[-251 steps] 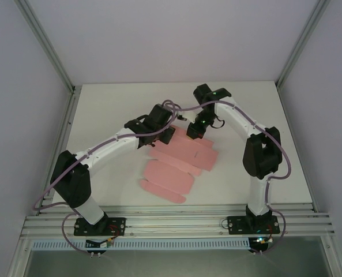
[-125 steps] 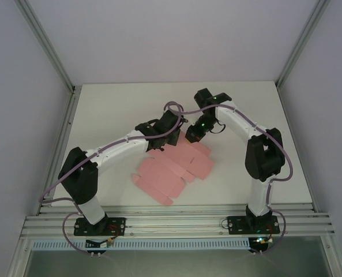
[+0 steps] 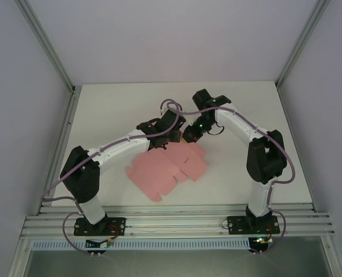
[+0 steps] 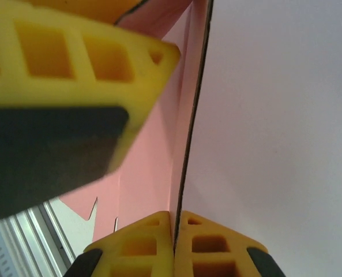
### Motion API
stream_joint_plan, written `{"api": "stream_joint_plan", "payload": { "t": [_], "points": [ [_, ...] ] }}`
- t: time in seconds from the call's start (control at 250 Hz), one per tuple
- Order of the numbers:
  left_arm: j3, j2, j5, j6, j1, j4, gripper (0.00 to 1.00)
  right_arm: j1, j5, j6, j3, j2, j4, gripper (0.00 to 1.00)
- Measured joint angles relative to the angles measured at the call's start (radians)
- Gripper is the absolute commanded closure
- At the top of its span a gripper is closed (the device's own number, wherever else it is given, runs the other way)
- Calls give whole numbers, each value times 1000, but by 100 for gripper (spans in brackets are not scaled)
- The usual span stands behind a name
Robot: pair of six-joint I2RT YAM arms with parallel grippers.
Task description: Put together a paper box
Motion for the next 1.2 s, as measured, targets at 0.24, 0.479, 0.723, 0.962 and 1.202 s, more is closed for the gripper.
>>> {"api": "stream_joint_plan", "payload": {
  "t": [0.24, 0.479, 0.723, 0.962, 1.202],
  "points": [
    [-20, -72, 5, 65, -5, -5, 31, -14, -9, -46, -6, -21, 21, 100],
    [-208, -421, 66, 113, 81, 6, 0, -55, -42, -142, -12, -63, 45, 100],
    [-349, -635, 140, 82, 404, -7, 0, -72, -77, -239, -23, -66, 35, 100],
    [-499, -555, 322, 64, 555, 16, 3, -90, -148, -289, -26, -66, 31, 100],
    [-581, -550, 472, 105, 559, 88, 8, -117, -214, -297, -32, -86, 28, 100]
  ]
}}
